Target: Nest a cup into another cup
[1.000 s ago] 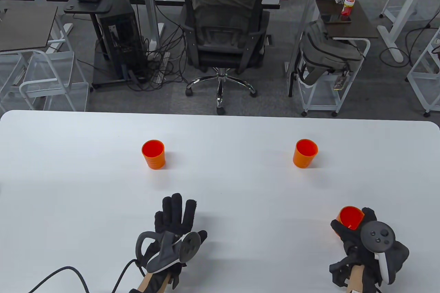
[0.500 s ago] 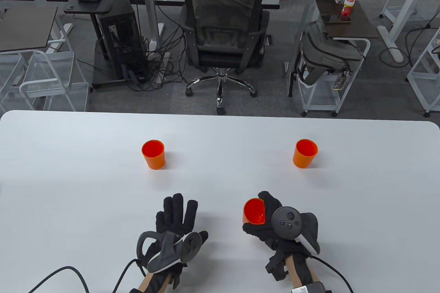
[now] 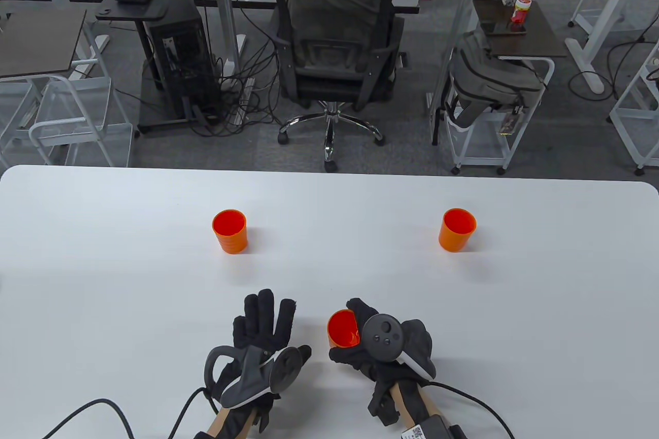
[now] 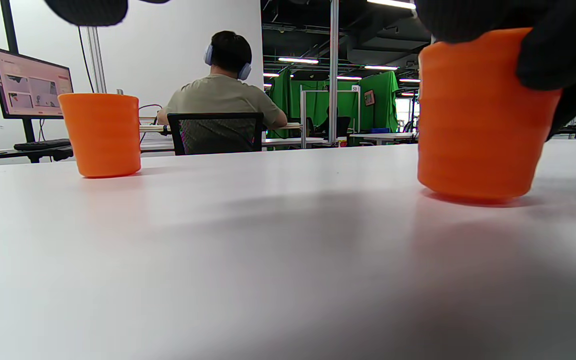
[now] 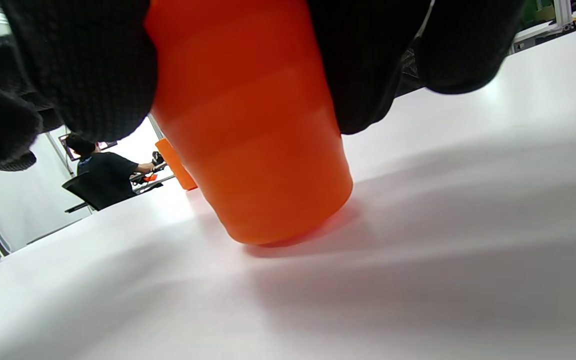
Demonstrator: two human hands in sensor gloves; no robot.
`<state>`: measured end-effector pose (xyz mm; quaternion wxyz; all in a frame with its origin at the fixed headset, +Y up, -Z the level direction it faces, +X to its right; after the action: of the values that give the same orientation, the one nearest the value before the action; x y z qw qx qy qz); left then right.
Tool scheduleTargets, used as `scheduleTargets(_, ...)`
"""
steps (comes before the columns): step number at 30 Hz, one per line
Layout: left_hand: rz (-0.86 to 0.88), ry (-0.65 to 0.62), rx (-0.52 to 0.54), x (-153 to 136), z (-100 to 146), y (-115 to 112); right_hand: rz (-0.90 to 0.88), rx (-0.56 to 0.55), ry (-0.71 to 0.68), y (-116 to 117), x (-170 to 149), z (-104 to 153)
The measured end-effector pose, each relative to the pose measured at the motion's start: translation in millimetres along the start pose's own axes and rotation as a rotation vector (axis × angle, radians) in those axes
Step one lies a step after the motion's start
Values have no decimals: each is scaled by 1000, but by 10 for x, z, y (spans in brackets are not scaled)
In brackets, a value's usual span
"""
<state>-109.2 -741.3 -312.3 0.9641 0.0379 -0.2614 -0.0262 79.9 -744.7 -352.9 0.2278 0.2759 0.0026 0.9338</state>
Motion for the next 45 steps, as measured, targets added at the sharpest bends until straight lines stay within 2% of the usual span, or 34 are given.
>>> scheduleTargets(5,-3,1,-4,2,-2,0,15,-16,2,0,-21,12)
scheduleTargets(15,-6,2,-9,4,-3,10,-1,31,-7,13,-18,27)
scheduleTargets(19,-4,11,-11,-17,-3,19,-53,26,-17,-94,-45,88)
scheduleTargets(22,-2,24,-17,-75,-12,46,-104,-23,-17,-272,-129,196)
scheduleTargets(26,34,121,10,-319,-43,164,-105,-115,11,-524,-300,373)
scheduleTargets(30,107,316,158,-805,-99,343,-61,-201,84,-694,-544,517)
scheduleTargets(36,129,534,105,-1566,-405,401,-42,-222,126,-717,-692,569)
scheduleTargets(40,249,620,87,-1996,-733,234,-12,-216,133,-705,-724,558)
scheduleTargets(43,337,657,47,-2127,-906,51,-5,-216,137,-704,-754,549)
scheduleTargets(45,387,707,64,-2199,-1006,-73,-7,-210,141,-694,-770,539)
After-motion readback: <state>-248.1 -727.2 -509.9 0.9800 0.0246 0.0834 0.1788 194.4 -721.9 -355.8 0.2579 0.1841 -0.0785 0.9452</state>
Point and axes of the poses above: the tracker on the back of each hand, its own x axis roughly to the thumb side, its own z axis roughly from the fingertips to the wrist, y = z × x, the point moved 4 cm from there along -z, roughly from the wrist to the fingertips, and after that the axes turned 15 degrees about -y, right-handed, at the moved point
